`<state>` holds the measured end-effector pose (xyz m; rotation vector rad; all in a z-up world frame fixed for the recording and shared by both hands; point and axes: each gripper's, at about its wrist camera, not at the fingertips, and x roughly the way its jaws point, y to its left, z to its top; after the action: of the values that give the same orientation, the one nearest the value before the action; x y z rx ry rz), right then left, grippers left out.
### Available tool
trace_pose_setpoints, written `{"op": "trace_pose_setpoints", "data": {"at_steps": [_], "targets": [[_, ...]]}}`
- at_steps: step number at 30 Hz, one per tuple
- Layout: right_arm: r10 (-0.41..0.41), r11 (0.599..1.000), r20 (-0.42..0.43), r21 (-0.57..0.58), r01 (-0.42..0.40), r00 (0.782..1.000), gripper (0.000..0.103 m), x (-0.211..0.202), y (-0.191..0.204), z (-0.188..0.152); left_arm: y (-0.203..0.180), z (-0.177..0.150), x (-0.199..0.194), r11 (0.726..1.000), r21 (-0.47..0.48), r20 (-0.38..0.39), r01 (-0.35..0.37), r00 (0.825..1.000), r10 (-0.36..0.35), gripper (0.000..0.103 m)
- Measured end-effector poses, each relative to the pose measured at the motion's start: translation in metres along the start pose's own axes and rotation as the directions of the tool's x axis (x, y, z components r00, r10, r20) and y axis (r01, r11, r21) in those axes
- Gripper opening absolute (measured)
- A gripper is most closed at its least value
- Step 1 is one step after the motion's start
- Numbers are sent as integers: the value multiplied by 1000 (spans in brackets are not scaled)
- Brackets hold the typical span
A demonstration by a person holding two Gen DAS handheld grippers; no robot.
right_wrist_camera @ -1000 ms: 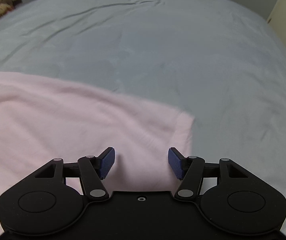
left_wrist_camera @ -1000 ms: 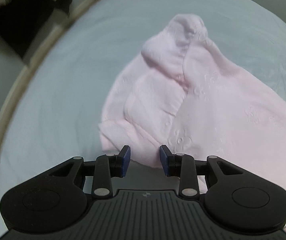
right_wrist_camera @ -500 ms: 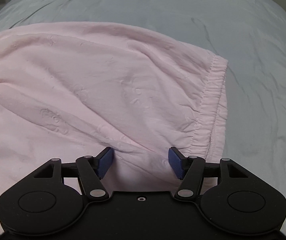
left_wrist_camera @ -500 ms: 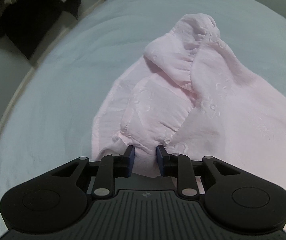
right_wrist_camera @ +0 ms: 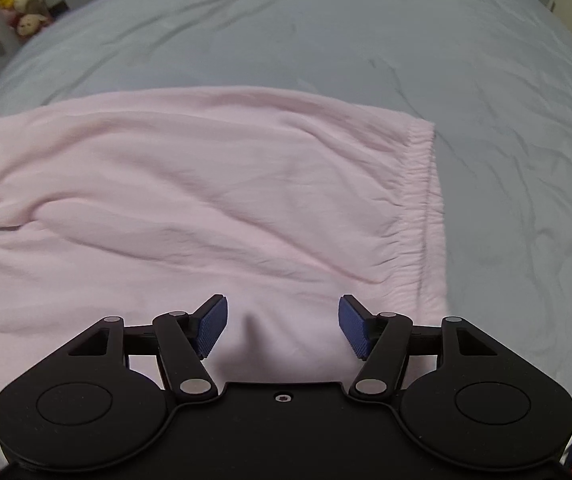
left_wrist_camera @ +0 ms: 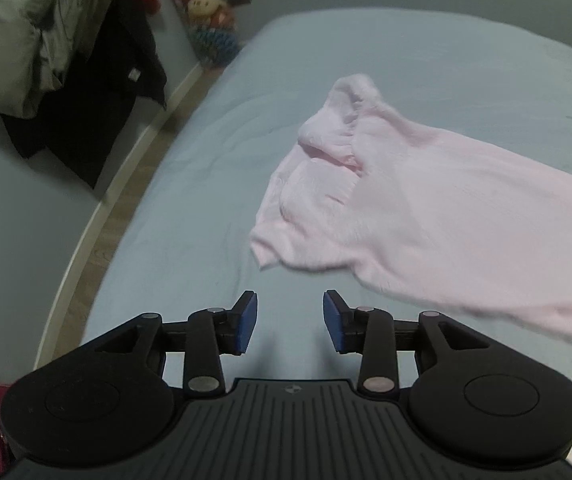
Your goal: Fold clothes
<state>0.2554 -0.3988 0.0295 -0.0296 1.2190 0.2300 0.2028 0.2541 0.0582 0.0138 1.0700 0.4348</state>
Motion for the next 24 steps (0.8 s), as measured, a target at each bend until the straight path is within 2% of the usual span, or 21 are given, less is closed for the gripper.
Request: {"op": "trace_pose_setpoints", "data": {"at_steps": [5, 7, 9, 12, 14, 17, 18, 24], "targets": [[50, 995, 4, -89, -49, 999, 62, -31, 33, -19, 4, -45, -69, 995, 101, 63, 7, 998, -14, 38], [60, 991, 4, -117, -59, 998, 63, -38, 42, -25, 4, -65, -90, 992, 127, 91, 8, 996, -20, 46], [64, 988, 7, -139, -63, 998, 64, -52, 54, -42, 3, -87, -108, 991, 135, 111, 19, 993, -34, 47], [80, 987, 15, -144, -78, 997, 64, -67, 66, -63, -3, -119, -127, 989, 140, 93, 48, 994, -61, 47], [104, 985, 16, -140, -101, 994, 65, -76, 75, -82, -12, -146, -139, 988, 151, 65, 43, 996, -54, 47], [133, 981, 15, -147, -129, 991, 72, -84, 85, -102, -28, -176, -152, 984, 170, 34, 49, 998, -56, 47], [139, 979, 16, -153, -135, 990, 75, -86, 91, -109, -32, -185, -156, 984, 172, 31, 52, 998, -58, 47], [222, 968, 16, -123, -219, 975, 76, -98, 117, -135, -59, -225, -180, 980, 186, 34, 69, 996, -77, 48]]}}
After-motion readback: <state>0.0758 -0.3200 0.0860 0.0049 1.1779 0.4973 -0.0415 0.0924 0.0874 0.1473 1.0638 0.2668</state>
